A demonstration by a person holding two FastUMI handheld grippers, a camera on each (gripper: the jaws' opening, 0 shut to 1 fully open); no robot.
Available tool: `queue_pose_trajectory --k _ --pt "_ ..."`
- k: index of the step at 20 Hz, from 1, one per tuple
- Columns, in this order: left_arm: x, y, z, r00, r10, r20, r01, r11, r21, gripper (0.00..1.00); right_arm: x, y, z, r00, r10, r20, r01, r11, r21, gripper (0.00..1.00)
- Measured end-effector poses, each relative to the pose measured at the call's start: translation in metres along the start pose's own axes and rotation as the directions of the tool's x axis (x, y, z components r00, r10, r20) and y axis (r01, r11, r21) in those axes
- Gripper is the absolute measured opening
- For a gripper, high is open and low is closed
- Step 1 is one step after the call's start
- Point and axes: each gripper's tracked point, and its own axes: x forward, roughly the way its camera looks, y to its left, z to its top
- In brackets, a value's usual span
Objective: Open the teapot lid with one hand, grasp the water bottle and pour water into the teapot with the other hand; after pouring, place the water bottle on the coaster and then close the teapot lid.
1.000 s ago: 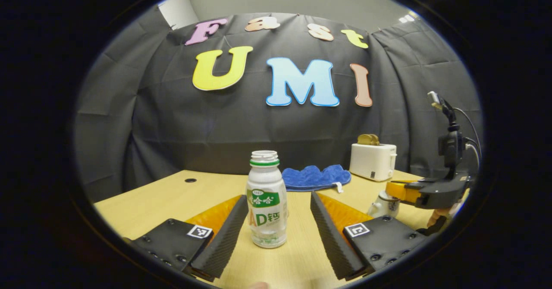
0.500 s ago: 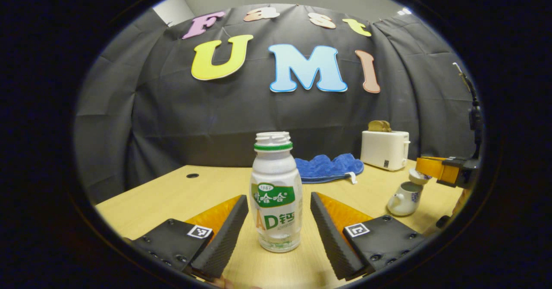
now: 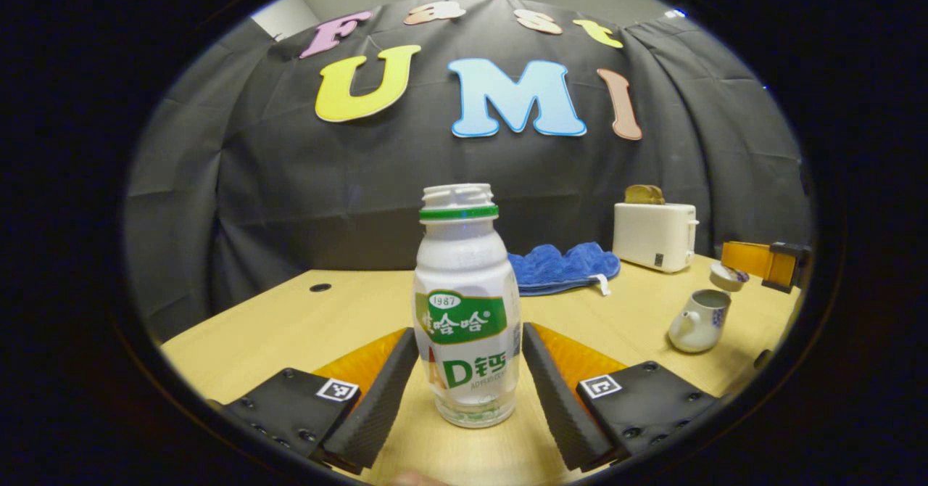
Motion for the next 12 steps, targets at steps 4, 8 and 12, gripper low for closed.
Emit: queue_pose_trajectory --k 4,8,12 --pt "0.002 -0.003 -0.001 1.000 -0.002 0.002 0.002 1.000 -0.008 0.86 0.000 -0.003 0.000 1.000 -0.008 0.005 0.008 1.000 0.007 0.07" --pt "0.002 -0.006 0.002 1.000 -0.012 0.003 0.012 0.999 0.037 0.86 -0.001 -0.007 0.003 1.000 -0.020 0.011 0.020 1.000 0.012 0.07" --pt "0.002 -0.013 0.018 0.999 0.007 0.046 -0.017 0.977 0.214 0.84 -0.002 -0.014 0.004 0.999 -0.043 0.017 0.042 0.999 0.027 0.07"
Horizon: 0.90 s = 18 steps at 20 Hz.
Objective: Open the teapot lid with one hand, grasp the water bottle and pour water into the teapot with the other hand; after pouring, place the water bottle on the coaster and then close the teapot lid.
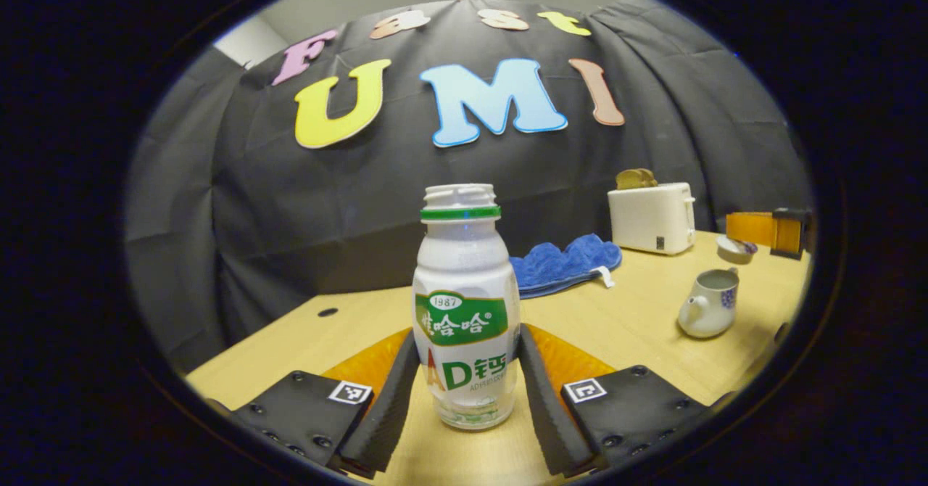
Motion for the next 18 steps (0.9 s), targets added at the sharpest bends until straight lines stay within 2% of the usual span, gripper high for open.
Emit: queue_pose_trajectory --k 3,6,8,12,16,18 --pt "-0.001 -0.006 0.015 0.999 -0.002 0.032 -0.003 0.989 0.150 0.84 -0.001 -0.011 0.006 0.999 -0.034 0.016 0.034 0.999 0.008 0.07" --pt "0.000 -0.014 0.023 0.999 -0.017 0.049 0.003 0.962 0.272 0.85 -0.003 -0.024 0.012 0.997 -0.069 0.042 0.068 0.998 0.018 0.07" --pt "0.000 -0.019 0.027 0.998 -0.023 0.052 0.005 0.943 0.332 0.77 -0.006 -0.030 0.013 0.996 -0.079 0.048 0.079 0.997 0.019 0.07" --pt "0.005 -0.026 0.033 0.998 -0.027 0.053 0.001 0.901 0.433 0.77 -0.012 -0.046 0.005 0.995 -0.098 0.037 0.098 0.995 0.008 0.07" --pt "0.010 -0.040 0.036 0.998 -0.039 0.051 0.004 0.828 0.561 0.77 -0.020 -0.065 0.004 0.991 -0.127 0.042 0.127 0.992 0.014 0.07" --pt "0.017 -0.050 0.040 0.997 -0.056 0.051 0.013 0.782 0.623 0.85 -0.024 -0.071 0.003 0.989 -0.136 0.050 0.135 0.991 0.011 0.07"
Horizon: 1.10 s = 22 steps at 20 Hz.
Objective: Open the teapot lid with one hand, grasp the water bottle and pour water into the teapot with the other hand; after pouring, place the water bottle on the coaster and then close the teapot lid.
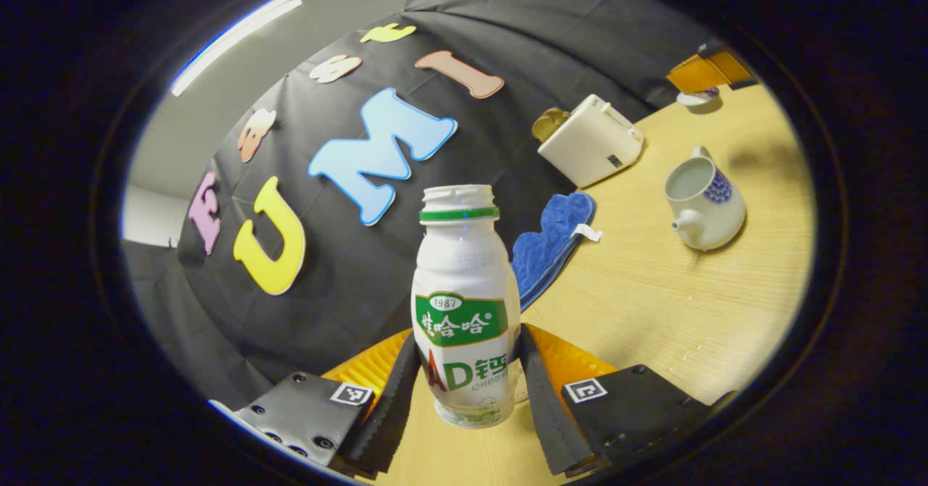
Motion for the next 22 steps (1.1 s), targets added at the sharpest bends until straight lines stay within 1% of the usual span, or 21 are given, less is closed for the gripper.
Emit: queue_pose_trajectory --k 3,5,8,9,10,15,21,22 --pt "0.011 -0.009 0.013 1.000 -0.010 0.014 0.008 0.992 0.124 0.84 -0.004 -0.005 -0.001 1.000 0.006 0.000 -0.006 1.000 0.021 0.07" --pt "0.017 -0.014 0.022 1.000 -0.013 0.026 0.008 0.979 0.204 0.83 -0.007 -0.008 0.000 1.000 0.004 0.005 -0.004 0.999 0.036 0.07" --pt "0.026 -0.025 0.033 0.998 -0.043 0.039 0.030 0.958 0.287 0.81 -0.009 -0.011 0.003 1.000 0.003 0.019 -0.004 0.998 0.060 0.07" --pt "0.027 -0.028 0.036 0.998 -0.049 0.041 0.034 0.948 0.318 0.85 -0.009 -0.012 0.003 1.000 0.002 0.021 -0.003 0.998 0.065 0.07" --pt "0.029 -0.029 0.040 0.998 -0.052 0.046 0.033 0.937 0.349 0.85 -0.010 -0.012 0.004 1.000 0.001 0.024 -0.003 0.997 0.072 0.07" --pt "0.032 -0.035 0.055 0.996 -0.065 0.068 0.029 0.894 0.447 0.85 -0.012 -0.014 0.008 0.999 0.002 0.035 -0.005 0.995 0.096 0.07" --pt "0.024 -0.039 0.070 0.993 -0.065 0.099 -0.002 0.826 0.564 0.85 -0.012 -0.018 0.008 0.999 -0.006 0.038 0.002 0.994 0.109 0.07" --pt "0.027 -0.039 0.074 0.992 -0.067 0.103 -0.006 0.812 0.583 0.81 -0.012 -0.018 0.008 0.999 -0.008 0.039 0.004 0.994 0.109 0.07"
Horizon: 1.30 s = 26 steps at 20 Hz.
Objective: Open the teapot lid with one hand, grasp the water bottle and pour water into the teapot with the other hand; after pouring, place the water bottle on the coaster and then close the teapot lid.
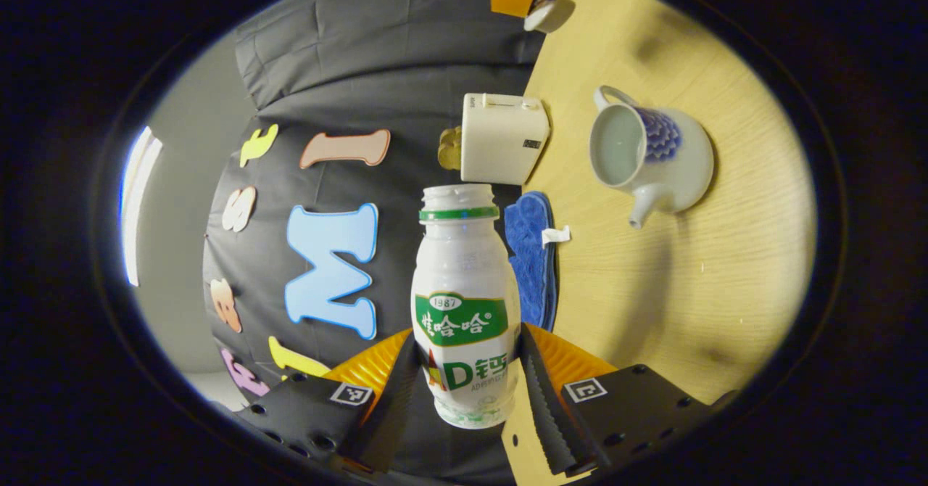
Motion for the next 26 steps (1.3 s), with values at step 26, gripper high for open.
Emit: queue_pose_trajectory --k 26 --pt "0.009 0.011 0.015 0.999 0.024 0.044 -0.034 0.970 0.241 0.85 -0.002 0.001 -0.001 1.000 0.011 -0.009 -0.011 1.000 0.017 0.07"
